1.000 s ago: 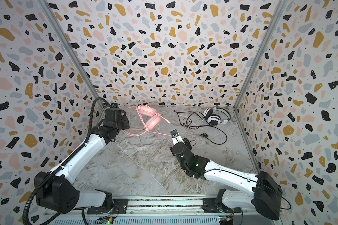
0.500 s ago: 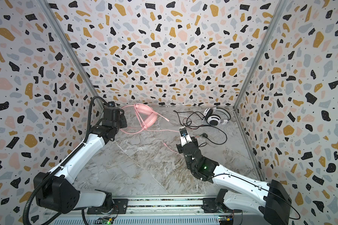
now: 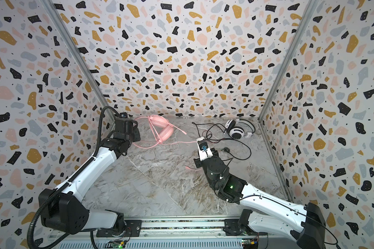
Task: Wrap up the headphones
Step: 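Swing the right gripper with the cable up and over the held headset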
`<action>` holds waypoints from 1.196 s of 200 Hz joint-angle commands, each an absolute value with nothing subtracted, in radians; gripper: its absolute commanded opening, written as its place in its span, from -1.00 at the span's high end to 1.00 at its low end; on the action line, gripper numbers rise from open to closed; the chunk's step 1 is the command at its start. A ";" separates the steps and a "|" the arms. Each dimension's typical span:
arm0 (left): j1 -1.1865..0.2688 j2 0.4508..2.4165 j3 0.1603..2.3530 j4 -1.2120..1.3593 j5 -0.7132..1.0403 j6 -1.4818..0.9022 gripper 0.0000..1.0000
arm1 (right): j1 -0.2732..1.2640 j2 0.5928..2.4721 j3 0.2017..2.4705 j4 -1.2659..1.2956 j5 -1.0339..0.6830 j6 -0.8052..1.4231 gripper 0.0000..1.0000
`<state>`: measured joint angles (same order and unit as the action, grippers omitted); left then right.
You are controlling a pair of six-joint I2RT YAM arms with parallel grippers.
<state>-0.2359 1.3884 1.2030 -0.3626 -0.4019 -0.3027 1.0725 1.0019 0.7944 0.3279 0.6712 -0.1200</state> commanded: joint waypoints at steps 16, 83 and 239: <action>-0.260 1.427 1.284 -0.310 -0.364 -0.325 1.00 | 1.153 1.064 0.970 0.337 0.579 -0.217 0.81; -0.310 1.490 1.321 -0.357 -0.387 -0.285 1.00 | 1.287 1.177 1.177 0.315 0.471 -0.286 0.81; -0.509 1.540 1.340 -0.362 -0.335 -0.149 1.00 | 1.020 1.354 1.578 0.157 0.401 -0.320 0.83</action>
